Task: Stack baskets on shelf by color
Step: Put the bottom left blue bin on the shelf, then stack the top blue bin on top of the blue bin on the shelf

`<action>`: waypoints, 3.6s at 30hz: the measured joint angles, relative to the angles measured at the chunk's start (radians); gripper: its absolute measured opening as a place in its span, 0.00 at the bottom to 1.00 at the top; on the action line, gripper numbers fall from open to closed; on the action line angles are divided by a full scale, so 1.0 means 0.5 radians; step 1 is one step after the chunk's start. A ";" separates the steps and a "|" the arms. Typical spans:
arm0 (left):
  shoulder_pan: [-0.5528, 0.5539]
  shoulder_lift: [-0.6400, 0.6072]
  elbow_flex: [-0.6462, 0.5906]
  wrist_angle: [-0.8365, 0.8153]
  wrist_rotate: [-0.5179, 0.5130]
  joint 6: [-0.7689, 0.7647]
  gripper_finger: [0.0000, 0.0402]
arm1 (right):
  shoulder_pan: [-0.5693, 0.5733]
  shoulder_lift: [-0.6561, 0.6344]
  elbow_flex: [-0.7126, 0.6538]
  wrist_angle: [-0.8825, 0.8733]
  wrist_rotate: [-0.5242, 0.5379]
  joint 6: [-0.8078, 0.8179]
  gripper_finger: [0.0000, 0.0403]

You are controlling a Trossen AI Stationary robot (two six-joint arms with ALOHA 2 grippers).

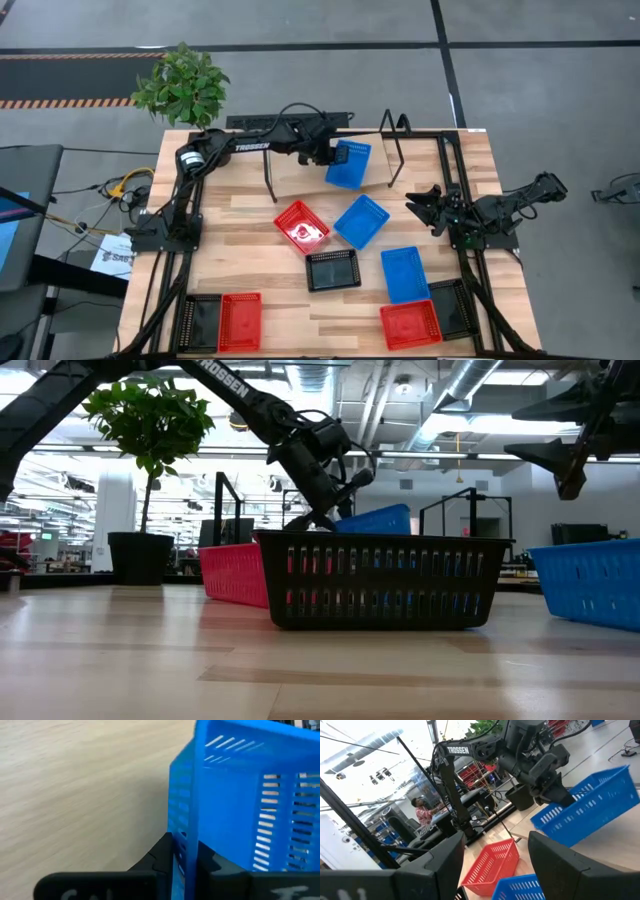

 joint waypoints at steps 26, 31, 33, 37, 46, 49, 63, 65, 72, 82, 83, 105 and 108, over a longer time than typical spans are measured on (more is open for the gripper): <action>0.016 0.000 0.001 0.152 0.040 0.267 0.48 | 0.000 0.000 0.000 -0.050 -0.002 0.000 0.61; 0.078 -0.051 0.001 0.153 0.312 0.333 0.56 | 0.000 0.000 0.000 -0.026 -0.002 0.001 0.61; 0.103 -0.101 0.001 0.089 0.333 0.385 0.57 | 0.000 -0.001 0.000 -0.010 -0.001 0.001 0.61; 0.162 -0.234 0.002 -0.017 0.321 0.500 0.57 | -0.001 0.000 0.002 0.055 -0.001 0.002 0.61; 0.086 -0.764 0.002 -0.216 0.360 0.914 0.57 | -0.062 0.350 0.413 -0.071 0.018 -0.314 0.61; 0.009 -0.984 0.002 -0.254 0.305 1.054 0.57 | -0.130 0.635 0.686 -0.222 0.041 -0.427 0.61; -0.559 -1.645 0.002 -0.477 -0.379 1.283 0.57 | -0.637 2.270 1.801 -1.200 -0.445 -0.461 0.44; -0.628 -1.684 0.002 -0.513 -0.433 1.280 0.57 | -0.699 2.448 1.843 -1.217 -0.619 -0.485 0.37; -0.814 -1.733 0.002 -0.667 -0.705 1.271 0.57 | -0.871 2.829 1.929 -1.280 -0.749 -0.538 0.07; -0.953 -1.731 0.002 -0.806 -0.876 1.242 0.57 | -1.085 2.930 1.985 -1.413 -0.827 -0.541 0.08; -0.963 -1.731 0.002 -0.817 -0.896 1.242 0.57 | -1.102 2.930 1.985 -1.444 -0.826 -0.532 0.07; -1.020 -1.643 -0.121 -0.840 -1.043 1.217 0.57 | -1.239 2.851 2.178 -1.700 -0.626 -0.677 0.06; -1.019 -1.607 -0.235 -0.756 -1.043 1.171 0.57 | -1.179 2.777 2.306 -1.921 -0.621 -0.647 0.05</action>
